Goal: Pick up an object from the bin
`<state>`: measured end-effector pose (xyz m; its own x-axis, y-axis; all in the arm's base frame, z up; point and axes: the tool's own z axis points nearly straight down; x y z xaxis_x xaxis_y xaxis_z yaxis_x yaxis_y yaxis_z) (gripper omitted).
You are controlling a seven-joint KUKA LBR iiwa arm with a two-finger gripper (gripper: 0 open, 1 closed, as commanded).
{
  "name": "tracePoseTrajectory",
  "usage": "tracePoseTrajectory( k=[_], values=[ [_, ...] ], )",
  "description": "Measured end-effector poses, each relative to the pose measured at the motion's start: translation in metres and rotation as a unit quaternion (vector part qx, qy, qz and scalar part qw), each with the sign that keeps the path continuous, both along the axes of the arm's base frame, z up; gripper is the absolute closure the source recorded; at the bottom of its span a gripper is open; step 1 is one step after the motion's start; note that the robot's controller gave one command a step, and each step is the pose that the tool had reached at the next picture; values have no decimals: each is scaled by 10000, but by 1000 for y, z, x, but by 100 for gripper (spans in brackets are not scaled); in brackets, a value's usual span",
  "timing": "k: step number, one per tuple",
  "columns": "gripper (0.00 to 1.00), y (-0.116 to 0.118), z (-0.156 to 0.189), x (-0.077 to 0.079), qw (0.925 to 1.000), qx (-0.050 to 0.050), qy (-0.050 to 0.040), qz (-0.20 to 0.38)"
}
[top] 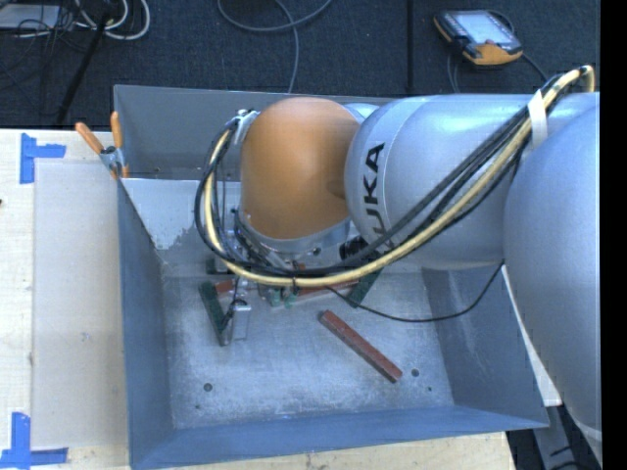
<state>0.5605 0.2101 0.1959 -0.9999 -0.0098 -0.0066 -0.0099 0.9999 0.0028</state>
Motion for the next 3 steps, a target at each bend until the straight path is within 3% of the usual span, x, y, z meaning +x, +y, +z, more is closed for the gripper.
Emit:
tracePoseTrajectory(
  k=[1,2,3],
  values=[
    [0,-15,-47,14,9968,-19,40,795],
    [0,-25,-99,20,9741,-21,15,2259],
    [0,-55,-124,56,9609,-13,24,2769]
  ],
)
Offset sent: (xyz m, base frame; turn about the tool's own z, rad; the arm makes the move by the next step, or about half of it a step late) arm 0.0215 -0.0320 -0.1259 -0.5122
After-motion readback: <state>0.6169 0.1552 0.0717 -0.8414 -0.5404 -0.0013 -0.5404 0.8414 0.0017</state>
